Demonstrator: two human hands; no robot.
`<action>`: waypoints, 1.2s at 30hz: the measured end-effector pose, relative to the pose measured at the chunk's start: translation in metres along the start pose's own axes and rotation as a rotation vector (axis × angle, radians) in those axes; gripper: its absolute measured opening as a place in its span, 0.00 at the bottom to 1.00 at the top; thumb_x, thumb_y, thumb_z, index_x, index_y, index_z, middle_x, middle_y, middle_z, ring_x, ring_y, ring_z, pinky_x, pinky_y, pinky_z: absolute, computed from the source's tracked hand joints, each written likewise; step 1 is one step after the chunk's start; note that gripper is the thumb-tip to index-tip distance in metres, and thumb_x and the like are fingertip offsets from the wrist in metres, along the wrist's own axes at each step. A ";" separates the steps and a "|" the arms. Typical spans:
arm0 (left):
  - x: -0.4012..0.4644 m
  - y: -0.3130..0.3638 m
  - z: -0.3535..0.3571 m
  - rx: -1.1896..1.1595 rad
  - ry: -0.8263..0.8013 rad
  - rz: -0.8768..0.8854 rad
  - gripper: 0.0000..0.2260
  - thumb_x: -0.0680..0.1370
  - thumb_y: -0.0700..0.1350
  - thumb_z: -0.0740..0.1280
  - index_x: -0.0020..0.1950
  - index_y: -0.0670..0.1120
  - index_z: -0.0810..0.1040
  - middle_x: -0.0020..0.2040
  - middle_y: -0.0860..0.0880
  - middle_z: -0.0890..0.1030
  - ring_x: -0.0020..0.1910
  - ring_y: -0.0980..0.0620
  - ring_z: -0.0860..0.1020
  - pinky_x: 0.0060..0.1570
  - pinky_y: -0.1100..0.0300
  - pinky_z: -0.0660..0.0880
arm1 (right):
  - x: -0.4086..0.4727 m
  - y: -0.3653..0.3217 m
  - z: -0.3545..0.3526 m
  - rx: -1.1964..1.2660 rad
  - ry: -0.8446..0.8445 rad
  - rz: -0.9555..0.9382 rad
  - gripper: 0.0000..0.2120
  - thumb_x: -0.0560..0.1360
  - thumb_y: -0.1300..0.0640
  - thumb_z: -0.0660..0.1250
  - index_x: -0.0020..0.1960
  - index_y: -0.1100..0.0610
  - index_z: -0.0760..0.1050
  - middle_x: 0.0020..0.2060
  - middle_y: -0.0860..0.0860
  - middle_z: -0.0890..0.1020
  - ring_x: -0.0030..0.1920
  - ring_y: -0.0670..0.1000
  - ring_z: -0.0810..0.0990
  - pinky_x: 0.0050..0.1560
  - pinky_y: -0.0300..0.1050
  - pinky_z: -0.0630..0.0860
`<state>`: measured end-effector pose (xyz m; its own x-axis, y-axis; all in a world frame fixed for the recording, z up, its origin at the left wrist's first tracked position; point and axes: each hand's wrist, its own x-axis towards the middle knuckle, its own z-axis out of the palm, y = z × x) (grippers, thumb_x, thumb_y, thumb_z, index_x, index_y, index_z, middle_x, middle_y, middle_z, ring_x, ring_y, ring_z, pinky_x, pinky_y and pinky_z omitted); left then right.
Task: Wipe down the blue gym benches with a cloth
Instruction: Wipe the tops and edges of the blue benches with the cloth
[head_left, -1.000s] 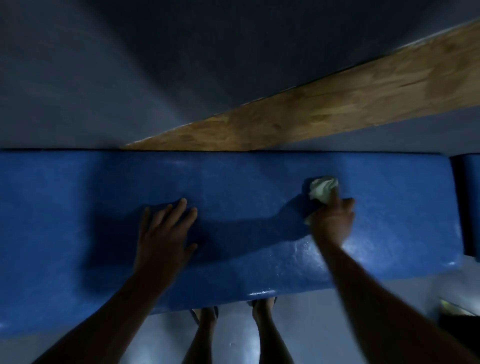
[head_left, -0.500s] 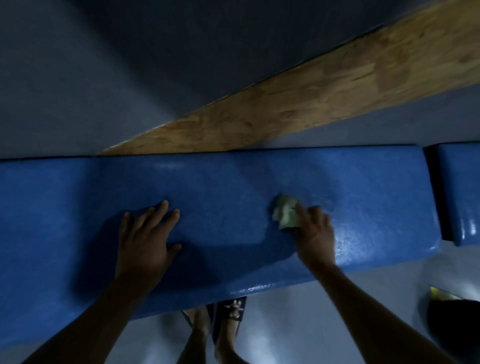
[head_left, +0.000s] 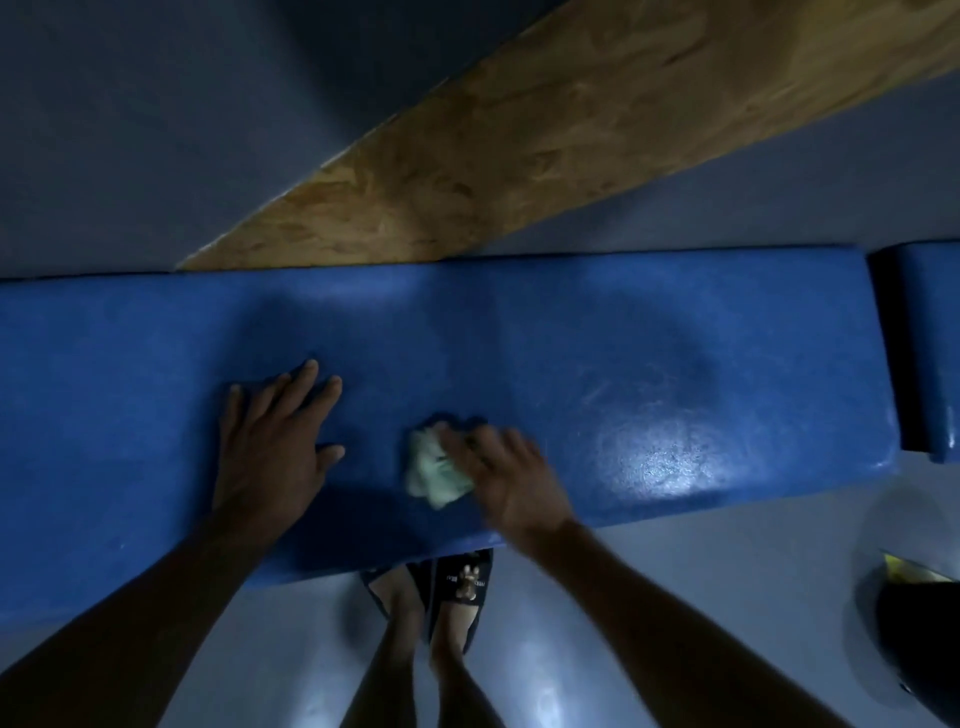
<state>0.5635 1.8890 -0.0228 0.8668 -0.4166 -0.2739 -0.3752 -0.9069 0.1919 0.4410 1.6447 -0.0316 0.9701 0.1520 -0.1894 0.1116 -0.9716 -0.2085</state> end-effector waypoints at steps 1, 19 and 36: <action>0.000 0.001 0.001 0.000 -0.013 -0.010 0.36 0.66 0.48 0.79 0.72 0.50 0.71 0.76 0.47 0.67 0.71 0.41 0.67 0.71 0.36 0.54 | -0.012 0.030 -0.002 -0.033 -0.001 0.060 0.29 0.74 0.54 0.58 0.76 0.50 0.62 0.54 0.54 0.75 0.47 0.59 0.74 0.43 0.53 0.75; -0.042 0.024 -0.001 -0.054 0.086 -0.049 0.26 0.73 0.42 0.70 0.71 0.50 0.71 0.74 0.47 0.69 0.67 0.40 0.69 0.69 0.41 0.61 | -0.047 -0.032 0.008 0.154 0.008 0.055 0.33 0.71 0.55 0.62 0.76 0.51 0.61 0.55 0.51 0.74 0.47 0.56 0.73 0.43 0.49 0.74; -0.097 0.050 0.026 -0.157 -0.024 -0.032 0.26 0.72 0.42 0.64 0.72 0.49 0.71 0.73 0.47 0.69 0.65 0.39 0.72 0.61 0.41 0.71 | -0.087 -0.033 0.009 0.283 -0.035 0.228 0.34 0.70 0.59 0.58 0.76 0.54 0.60 0.57 0.55 0.72 0.52 0.58 0.75 0.33 0.49 0.80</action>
<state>0.4524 1.8818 -0.0110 0.8686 -0.3911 -0.3041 -0.2902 -0.8992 0.3275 0.3507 1.6649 -0.0173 0.9546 -0.0516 -0.2933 -0.1754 -0.8934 -0.4136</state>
